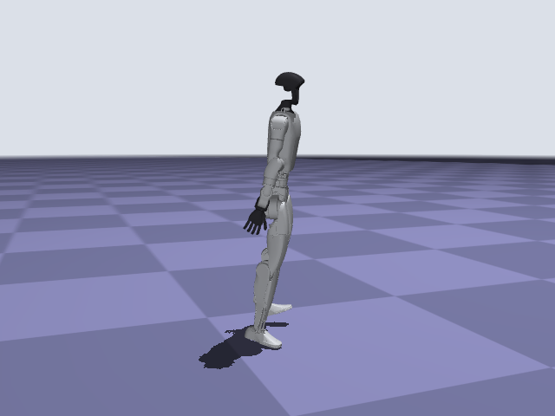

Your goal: In place motions

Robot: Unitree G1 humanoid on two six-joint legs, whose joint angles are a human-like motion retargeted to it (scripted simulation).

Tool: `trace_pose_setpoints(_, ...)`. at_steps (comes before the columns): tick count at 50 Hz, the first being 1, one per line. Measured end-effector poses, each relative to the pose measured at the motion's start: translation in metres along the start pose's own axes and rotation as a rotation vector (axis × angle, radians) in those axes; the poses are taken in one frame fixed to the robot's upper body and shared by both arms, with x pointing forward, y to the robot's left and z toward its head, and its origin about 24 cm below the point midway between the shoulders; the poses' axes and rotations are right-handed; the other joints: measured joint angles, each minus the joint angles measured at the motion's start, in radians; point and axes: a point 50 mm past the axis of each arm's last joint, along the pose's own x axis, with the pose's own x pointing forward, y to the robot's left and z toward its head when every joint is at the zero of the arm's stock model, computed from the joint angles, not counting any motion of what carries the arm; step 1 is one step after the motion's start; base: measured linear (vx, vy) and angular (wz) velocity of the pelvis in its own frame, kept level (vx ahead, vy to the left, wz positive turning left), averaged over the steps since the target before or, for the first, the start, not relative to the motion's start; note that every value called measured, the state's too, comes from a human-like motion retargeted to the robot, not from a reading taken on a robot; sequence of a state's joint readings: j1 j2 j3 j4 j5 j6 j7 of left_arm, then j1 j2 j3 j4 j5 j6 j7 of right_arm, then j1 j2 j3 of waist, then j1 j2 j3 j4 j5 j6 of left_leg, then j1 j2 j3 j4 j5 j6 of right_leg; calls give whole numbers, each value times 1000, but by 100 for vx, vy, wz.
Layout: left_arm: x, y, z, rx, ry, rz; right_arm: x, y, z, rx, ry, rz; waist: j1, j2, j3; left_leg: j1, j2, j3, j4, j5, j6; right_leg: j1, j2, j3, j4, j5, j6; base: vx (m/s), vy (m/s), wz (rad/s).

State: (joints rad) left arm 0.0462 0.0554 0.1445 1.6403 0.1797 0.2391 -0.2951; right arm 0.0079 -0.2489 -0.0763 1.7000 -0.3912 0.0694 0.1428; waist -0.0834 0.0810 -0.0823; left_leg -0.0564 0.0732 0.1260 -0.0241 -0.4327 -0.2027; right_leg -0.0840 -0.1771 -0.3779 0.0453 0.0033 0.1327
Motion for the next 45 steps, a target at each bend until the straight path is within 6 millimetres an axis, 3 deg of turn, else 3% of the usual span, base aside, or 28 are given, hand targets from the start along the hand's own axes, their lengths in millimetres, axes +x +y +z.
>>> trace_pose_setpoints(4,2,2,-15,-26,34,-48,4,14,-18,72,54,41,18,4,-74,-14,34,22,16,17,16,-18,31,14,-5,-20,-4,35,-24,-22)
trace_pose_setpoints(8,-3,21,-18,-59,51,23,3,18,-6,-13,33,19,-4,-15,-92,-39,62,2,82,61,30,-12,62,28,-8,-45,-25,26,-30,13)
trace_pose_setpoints(12,-10,35,-8,-58,31,38,-2,12,26,-222,-25,-24,-5,-65,-51,-64,82,-29,227,134,52,29,68,51,-9,-64,-38,30,-32,-22)
trace_pose_setpoints(15,-16,39,13,-45,-51,44,-9,2,61,-427,-109,-81,26,-122,-2,-145,69,-28,437,200,122,62,39,80,-5,-74,-39,18,-24,-33)
trace_pose_setpoints(18,-16,31,30,-11,-125,39,-19,-11,90,-597,-200,-148,76,-167,28,-240,44,24,651,200,241,82,2,90,1,-83,-48,23,-10,-37)
trace_pose_setpoints(22,-11,11,38,51,-162,5,-35,-32,117,-698,-258,-233,150,-166,42,-373,-78,-54,764,165,233,88,-3,114,9,-97,-60,17,10,-51)
trace_pose_setpoints(27,-1,0,18,136,-90,-21,-43,-40,130,-611,-280,-260,193,-139,26,-463,-120,-32,598,206,158,93,20,124,22,-135,-64,24,20,-24)
trace_pose_setpoints(33,7,0,-23,162,69,-20,-40,-23,132,-476,-330,-154,255,-101,33,-451,-100,-82,204,209,73,166,84,129,28,-195,-64,26,23,-22)
trace_pose_setpoints(40,11,-14,-68,53,229,-148,-34,-8,128,-655,-332,-209,248,-79,-4,-429,-52,46,24,192,-21,247,110,104,57,-242,-45,32,41,5)
trace_pose_setpoints(43,11,-16,-75,-4,246,-165,-28,-6,117,-728,-303,-223,245,-94,-41,-385,-55,214,50,247,55,269,96,94,84,-217,-36,37,57,17)
trace_pose_setpoints(45,10,-14,-78,-37,250,-168,-22,-3,102,-733,-255,-194,258,-104,-67,-367,-128,-10,15,327,125,291,84,94,115,-164,-36,44,50,13)
